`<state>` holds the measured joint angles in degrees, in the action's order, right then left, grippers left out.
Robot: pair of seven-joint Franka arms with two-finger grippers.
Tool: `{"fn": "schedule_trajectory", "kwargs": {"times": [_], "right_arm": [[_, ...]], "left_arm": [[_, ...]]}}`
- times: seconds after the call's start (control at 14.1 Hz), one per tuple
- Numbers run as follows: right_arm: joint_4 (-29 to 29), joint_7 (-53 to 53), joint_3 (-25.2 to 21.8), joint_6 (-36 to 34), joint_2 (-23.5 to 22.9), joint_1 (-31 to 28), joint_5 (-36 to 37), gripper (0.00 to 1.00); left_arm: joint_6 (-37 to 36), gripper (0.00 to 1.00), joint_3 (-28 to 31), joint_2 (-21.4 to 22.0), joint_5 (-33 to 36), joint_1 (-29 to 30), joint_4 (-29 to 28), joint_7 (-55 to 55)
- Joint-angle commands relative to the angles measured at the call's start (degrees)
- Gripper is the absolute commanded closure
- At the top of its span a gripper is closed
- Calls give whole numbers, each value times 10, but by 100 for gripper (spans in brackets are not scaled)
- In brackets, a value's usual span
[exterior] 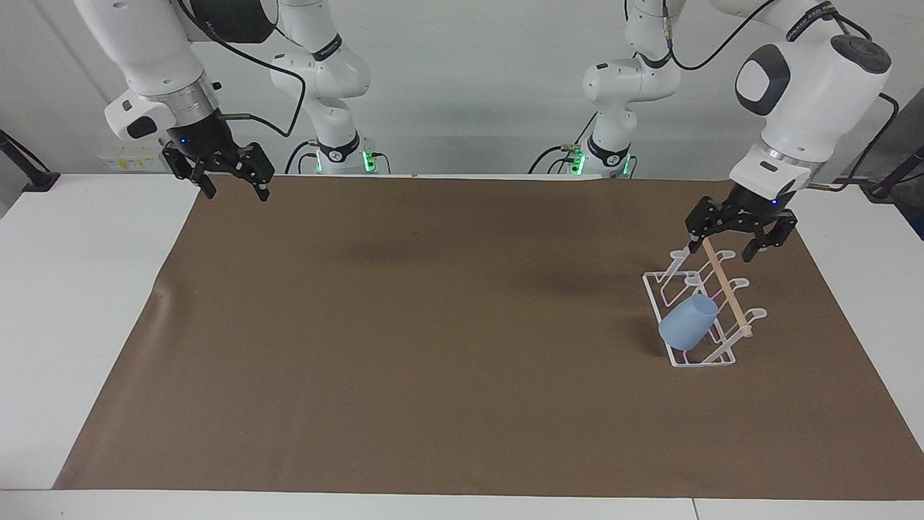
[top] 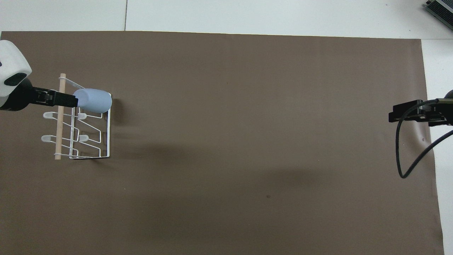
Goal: Hang cup on cup holder
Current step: 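Lower the cup onto the rack hook with the left gripper, then open the left gripper and draw it back from the cup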
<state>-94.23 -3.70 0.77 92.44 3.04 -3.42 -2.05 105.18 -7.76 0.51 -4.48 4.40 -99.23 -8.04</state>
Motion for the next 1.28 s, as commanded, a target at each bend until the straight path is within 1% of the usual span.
{"fn": "schedule_trajectory", "kwargs": {"times": [0.0,0.21,0.35,0.5,0.64,0.78,0.99,1.21], "right_arm": [[-4,12,-9,-9,9,-2,11,0],[-3,12,-8,-2,9,-1,2,0],[-4,11,-7,-9,11,2,2,0],[-3,12,-6,-9,11,3,2,0],[-3,12,-7,-9,11,3,2,0],[-3,11,-6,-9,11,3,2,0],[-3,11,-6,-9,11,3,2,0],[-3,11,-6,-9,11,3,2,0]], "left_arm": [[-81,0,-8,2,19,-3,39,77],[-152,0,-23,12,19,-3,52,81],[-196,0,-24,12,17,-3,78,82],[-215,0,-23,12,12,-3,104,91],[-232,0,-20,12,12,2,111,99],[-213,0,-18,29,13,7,103,100],[-169,0,-18,49,14,-1,57,118],[-154,0,-19,51,21,3,52,108]]}}
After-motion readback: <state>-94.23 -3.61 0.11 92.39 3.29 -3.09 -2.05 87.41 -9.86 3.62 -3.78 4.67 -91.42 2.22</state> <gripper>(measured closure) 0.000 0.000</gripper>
